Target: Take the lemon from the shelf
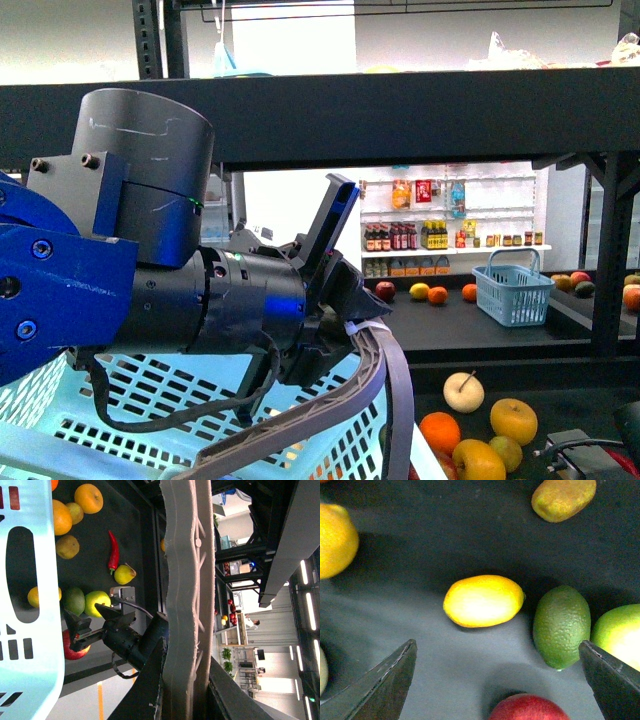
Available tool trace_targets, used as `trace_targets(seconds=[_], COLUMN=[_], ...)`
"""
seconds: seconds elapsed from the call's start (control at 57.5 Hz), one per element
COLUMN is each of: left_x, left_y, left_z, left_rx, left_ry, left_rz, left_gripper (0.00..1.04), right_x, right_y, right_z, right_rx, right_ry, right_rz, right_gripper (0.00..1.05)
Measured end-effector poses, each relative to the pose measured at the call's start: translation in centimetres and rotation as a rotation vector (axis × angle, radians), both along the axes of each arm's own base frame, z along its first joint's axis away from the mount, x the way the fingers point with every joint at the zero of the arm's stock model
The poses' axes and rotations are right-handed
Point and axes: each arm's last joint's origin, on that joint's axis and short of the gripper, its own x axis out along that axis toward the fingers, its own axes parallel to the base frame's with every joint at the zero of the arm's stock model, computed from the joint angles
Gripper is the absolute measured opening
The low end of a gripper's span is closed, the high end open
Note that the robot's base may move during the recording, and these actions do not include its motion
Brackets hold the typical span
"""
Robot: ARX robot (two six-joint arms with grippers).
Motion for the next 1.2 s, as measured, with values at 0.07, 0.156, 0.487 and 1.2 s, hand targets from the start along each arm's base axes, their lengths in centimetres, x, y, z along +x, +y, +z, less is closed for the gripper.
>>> trace_targets(seconds=[0.07,0.156,0.487,1.2], left_x=[0.0,0.0,0.0,0.0], left_y=[0.0,0.0,0.0,0.0], left_z=[0.0,0.0,0.0,0.0], left_rx=[0.000,0.000,0.000,0.000], left_ry=[0.000,0.000,0.000,0.000], left_rz=[0.000,-0.001,0.000,0.000], left_gripper=[0.12,0.12,0.12,0.12], right_x=[1.0,1.9,3.1,5.2], right_y=[-0.2,-0.2,0.5,-1.1], right_z=[-0.8,-1.5,-3.2,-7.4], right_rx=[-0.031,-0.021,-0.020,-0.157], right_ry=[0.013,0.012,0.022,0.004], right_rz=[0.007,0.068,0.325,0.530], right_gripper=[0.97,0.97,0.97,0.97])
